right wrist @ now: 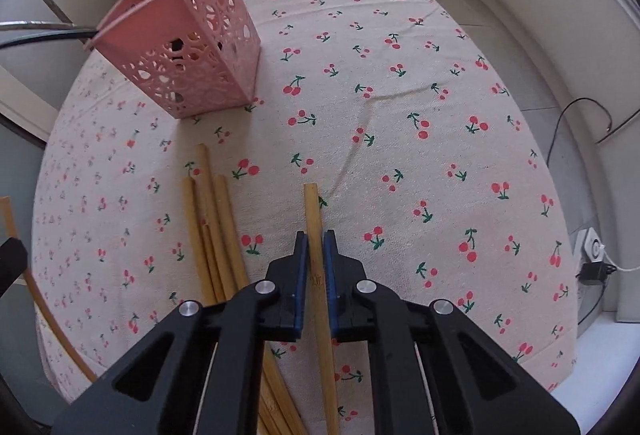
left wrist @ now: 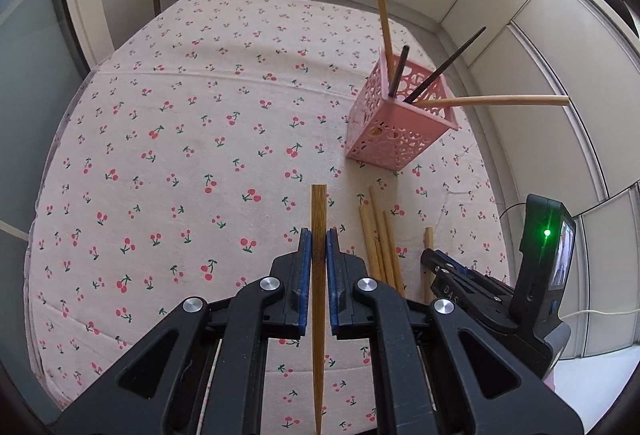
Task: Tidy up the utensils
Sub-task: 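Lift both held wooden chopsticks up over the pink basket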
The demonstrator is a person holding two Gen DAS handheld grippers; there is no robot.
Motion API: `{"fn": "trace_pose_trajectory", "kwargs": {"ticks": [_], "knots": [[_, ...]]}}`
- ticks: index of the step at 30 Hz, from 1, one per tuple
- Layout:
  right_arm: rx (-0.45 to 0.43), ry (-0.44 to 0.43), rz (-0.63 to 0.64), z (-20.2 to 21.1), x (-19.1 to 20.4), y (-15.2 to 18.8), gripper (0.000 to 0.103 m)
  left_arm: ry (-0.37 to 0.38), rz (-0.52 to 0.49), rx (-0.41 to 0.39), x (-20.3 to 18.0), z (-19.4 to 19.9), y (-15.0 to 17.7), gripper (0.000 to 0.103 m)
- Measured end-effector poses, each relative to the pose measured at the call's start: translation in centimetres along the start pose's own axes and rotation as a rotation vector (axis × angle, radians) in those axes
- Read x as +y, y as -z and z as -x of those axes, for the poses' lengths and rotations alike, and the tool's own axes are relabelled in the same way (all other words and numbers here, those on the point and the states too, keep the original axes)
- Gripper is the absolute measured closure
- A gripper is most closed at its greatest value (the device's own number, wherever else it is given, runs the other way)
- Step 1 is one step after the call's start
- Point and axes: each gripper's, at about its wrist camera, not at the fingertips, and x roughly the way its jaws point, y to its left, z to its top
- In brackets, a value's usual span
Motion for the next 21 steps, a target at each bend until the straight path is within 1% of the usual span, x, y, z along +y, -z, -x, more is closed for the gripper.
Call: {"fn": "trace_pose_trajectory", "kwargs": {"ticks": [5,8,9,11,14,16,19,21], "knots": [[-0.058,-0.064,-0.038,2.9,-1.3,0.2,0.095,0.029,-0.031,-0.067,-0.5,1.8,0.0,0.095],[-0.123,-0.091,-0.047,5.8,-2.1,0.6,0.095,0.068,-0.078,-0.133,-1.2,3.6,0.2,0.095],[-0.140,-0.101,-0.048,6.3,-2.5,0.2,0.095,0.074,-0.093,-0.153,-1.4,4.1,0.3,0.095],[-0.182,-0.127,-0.052,8.3,-3.0,0.6,0.094,0.089,-0.139,-0.207,-2.1,5.6,0.7,0.095],[-0.232,-0.158,-0.059,10.8,-3.8,1.0,0.094,0.100,-0.173,-0.243,-3.0,7.0,1.0,0.096],[-0.254,-0.176,-0.067,12.1,-4.3,1.3,0.095,0.122,-0.187,-0.266,-3.6,8.0,1.1,0.096],[-0.293,-0.195,-0.096,14.1,-5.2,1.1,0.095,0.147,-0.216,-0.305,-4.6,9.7,1.1,0.096],[-0.318,-0.202,-0.118,15.0,-5.9,0.8,0.095,0.163,-0.218,-0.328,-5.1,10.7,0.6,0.096]]}}
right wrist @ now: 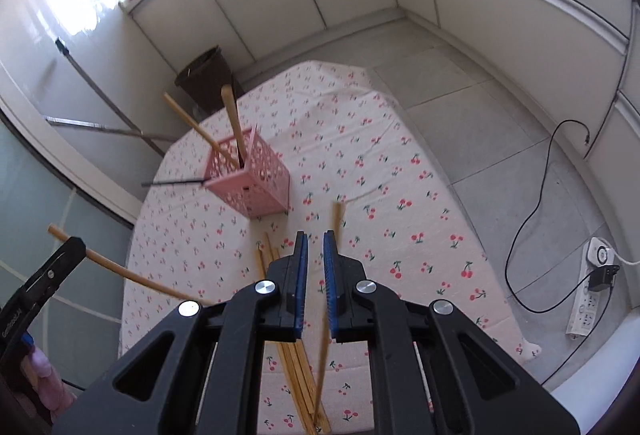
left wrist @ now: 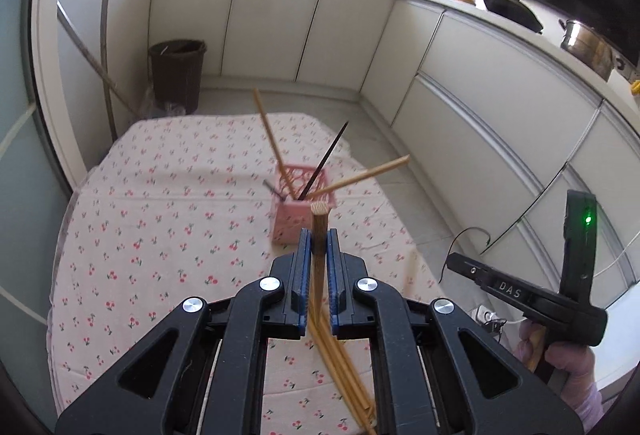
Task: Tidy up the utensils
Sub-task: 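Lift both held wooden chopsticks up over the pink basket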
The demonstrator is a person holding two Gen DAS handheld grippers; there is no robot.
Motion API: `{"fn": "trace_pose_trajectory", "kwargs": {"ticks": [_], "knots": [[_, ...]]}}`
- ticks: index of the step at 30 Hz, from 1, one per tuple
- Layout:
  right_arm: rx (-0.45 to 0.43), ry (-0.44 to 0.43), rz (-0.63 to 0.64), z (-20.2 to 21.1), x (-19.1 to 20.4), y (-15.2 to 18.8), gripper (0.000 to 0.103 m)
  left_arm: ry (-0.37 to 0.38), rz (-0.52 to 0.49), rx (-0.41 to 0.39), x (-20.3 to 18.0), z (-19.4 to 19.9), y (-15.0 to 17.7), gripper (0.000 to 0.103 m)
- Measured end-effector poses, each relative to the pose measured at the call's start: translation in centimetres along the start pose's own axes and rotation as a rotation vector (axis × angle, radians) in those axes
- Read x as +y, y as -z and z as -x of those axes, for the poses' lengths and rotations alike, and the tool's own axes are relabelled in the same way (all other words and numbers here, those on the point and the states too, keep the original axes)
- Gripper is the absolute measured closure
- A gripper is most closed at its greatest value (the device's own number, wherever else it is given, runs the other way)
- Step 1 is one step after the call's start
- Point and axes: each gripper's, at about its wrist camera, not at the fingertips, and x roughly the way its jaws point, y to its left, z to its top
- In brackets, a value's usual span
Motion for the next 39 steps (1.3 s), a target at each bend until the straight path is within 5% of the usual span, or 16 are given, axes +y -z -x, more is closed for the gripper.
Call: {"fn": "trace_pose_trajectory", "kwargs": {"ticks": [9,10,13,19,21,22,24,30,39], "knots": [[-0.042,0.021,-0.077,1.1,-2.2,-2.8,0.092,0.029,0.008,-0.154,-3.0,2.2,-6.8,0.096],[-0.020,0.034,-0.094,0.4,-2.8,-2.8,0.089,0.031,0.008,-0.172,-3.2,2.4,-7.4,0.096],[0.167,0.064,-0.127,-4.7,-4.1,-2.1,0.054,0.056,0.016,-0.209,-3.4,3.3,-8.2,0.096],[0.364,0.233,-0.124,-14.3,-4.0,1.1,0.053,0.075,0.014,-0.218,-3.3,3.6,-8.4,0.096],[0.310,0.277,-0.054,-14.9,-2.6,1.2,0.059,0.075,0.010,-0.216,-3.1,3.7,-8.3,0.096],[0.311,0.270,-0.017,-15.5,-1.8,1.3,0.081,0.078,0.014,-0.213,-2.8,3.7,-8.3,0.096],[0.290,0.305,0.044,-16.3,-0.6,2.0,0.094,0.076,0.019,-0.210,-2.3,3.8,-8.3,0.096],[0.234,0.231,0.017,-15.4,-0.4,2.6,0.095,0.053,0.033,-0.217,-1.2,4.6,-8.1,0.096],[0.000,0.063,0.011,-5.0,1.4,-0.1,0.095,0.020,0.082,-0.245,-0.2,5.7,-8.6,0.096]]}}
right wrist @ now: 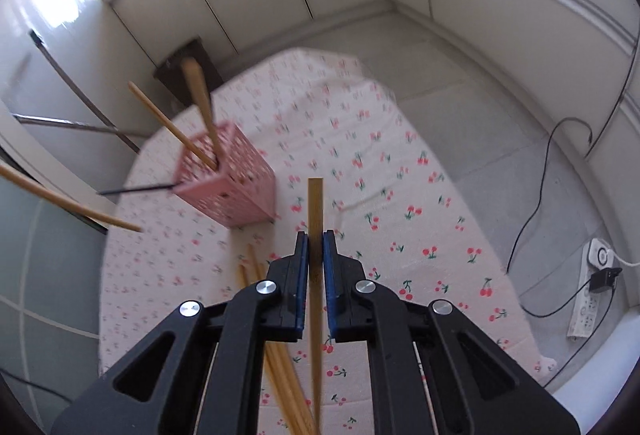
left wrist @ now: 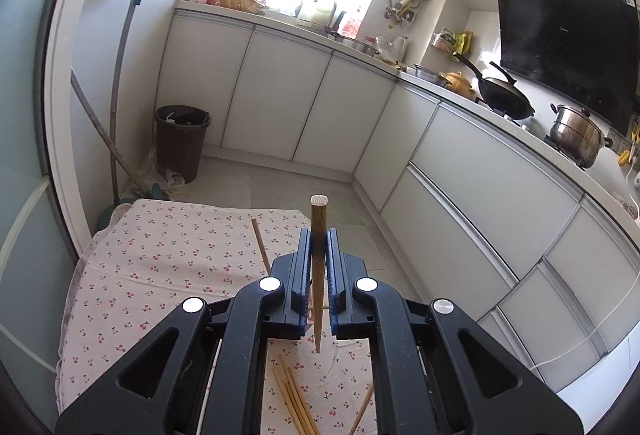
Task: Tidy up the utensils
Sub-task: 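Lift both held wooden chopsticks up over the pink basket, then open the left gripper while the right gripper opens, dropping chopsticks into the basket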
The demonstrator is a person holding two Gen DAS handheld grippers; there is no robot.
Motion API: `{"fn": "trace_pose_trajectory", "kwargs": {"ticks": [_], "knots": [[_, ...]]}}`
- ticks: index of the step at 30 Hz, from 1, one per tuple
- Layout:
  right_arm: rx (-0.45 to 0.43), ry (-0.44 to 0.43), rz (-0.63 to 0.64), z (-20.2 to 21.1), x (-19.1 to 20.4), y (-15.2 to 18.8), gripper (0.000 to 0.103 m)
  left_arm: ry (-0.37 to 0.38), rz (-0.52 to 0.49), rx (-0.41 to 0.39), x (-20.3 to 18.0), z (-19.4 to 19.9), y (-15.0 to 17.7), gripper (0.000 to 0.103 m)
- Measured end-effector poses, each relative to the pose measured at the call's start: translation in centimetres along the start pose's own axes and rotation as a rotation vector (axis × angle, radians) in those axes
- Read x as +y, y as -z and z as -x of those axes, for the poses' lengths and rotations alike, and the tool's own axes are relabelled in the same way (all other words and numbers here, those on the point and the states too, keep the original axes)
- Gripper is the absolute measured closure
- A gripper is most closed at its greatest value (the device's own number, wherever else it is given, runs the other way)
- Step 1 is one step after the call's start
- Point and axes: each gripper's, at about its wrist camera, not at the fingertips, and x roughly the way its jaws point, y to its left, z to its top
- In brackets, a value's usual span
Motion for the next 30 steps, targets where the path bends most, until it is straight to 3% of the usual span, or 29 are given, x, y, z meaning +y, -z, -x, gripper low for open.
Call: {"fn": "trace_pose_trajectory", "kwargs": {"ticks": [12,17,20,21,30], "knots": [[-0.206,-0.152,-0.118,9.0,-1.4,-5.0,0.095,-0.085,0.072,-0.042,0.5,-3.0,-2.3,0.096],[-0.251,-0.207,-0.158,11.5,-1.9,-6.6,0.095,-0.154,0.030,-0.066,-0.5,-5.4,-3.5,0.095],[-0.274,-0.233,-0.187,12.6,-2.3,-7.0,0.095,-0.168,-0.010,-0.021,-0.8,-8.0,-3.2,0.093],[-0.278,-0.245,-0.194,12.9,-2.4,-7.2,0.095,-0.170,-0.002,-0.002,-0.4,-8.5,-3.1,0.088],[-0.371,-0.286,-0.147,16.4,1.0,-9.2,0.095,-0.163,0.166,-0.026,4.0,-3.4,-2.0,0.069]]}}
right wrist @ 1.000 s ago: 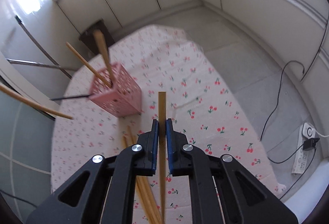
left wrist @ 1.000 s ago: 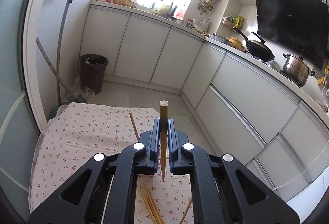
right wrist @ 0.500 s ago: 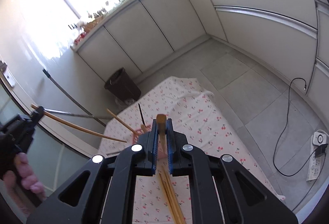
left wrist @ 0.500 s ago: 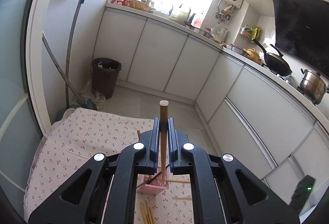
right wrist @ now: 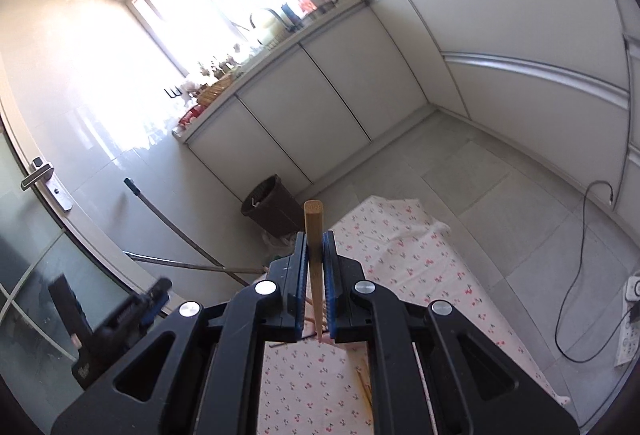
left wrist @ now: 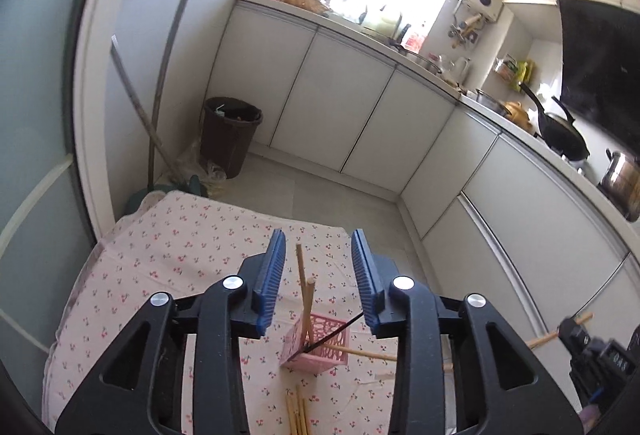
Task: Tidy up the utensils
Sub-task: 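Open the left gripper while the right gripper opens, dropping chopsticks into the basket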
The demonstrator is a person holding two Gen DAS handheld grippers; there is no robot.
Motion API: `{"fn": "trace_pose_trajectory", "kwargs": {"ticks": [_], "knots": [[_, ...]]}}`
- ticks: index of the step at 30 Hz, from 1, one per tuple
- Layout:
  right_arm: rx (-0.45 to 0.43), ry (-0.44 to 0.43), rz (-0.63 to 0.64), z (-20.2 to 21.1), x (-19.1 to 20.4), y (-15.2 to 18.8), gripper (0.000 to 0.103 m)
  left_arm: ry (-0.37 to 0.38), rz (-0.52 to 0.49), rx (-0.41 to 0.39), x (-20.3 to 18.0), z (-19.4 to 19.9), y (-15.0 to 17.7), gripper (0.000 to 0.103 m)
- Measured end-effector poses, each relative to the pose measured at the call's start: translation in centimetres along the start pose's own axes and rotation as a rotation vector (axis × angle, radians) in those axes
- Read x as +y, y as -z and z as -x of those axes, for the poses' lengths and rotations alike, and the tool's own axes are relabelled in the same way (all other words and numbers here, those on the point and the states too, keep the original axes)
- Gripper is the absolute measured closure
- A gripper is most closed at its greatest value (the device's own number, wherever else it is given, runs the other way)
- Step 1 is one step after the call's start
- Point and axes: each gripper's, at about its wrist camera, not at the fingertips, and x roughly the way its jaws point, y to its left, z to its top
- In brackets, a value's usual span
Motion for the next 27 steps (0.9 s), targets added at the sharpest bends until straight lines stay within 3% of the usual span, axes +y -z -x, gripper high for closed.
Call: {"fn": "trace_pose_trajectory", "kwargs": {"ticks": [4,8,16,22,24,27], "knots": [[-0.027,0.010,0.050,-1.3,2.8,-0.9,0.095,0.005,0.003,0.018,0.9,0.4,0.4,0.068],[-0.036,0.064,0.097,-5.0,4.5,-1.0,0.095,-0.007,0.002,0.029,1.5,-0.2,0.6,0.068],[0.026,0.105,0.080,-13.1,3.0,2.3,0.090,-0.023,0.005,0.094,2.5,-2.3,1.3,0.067],[0.044,0.132,0.155,-11.7,3.0,4.2,0.076,0.001,-0.033,0.090,1.4,-1.2,2.0,0.062],[0.049,0.145,0.183,-10.8,3.0,4.8,0.072,0.000,-0.055,0.094,0.8,-0.9,2.6,0.052],[0.047,0.158,0.216,-9.2,2.6,5.8,0.069,0.001,-0.089,0.103,-0.2,-0.6,3.7,0.046]]}}
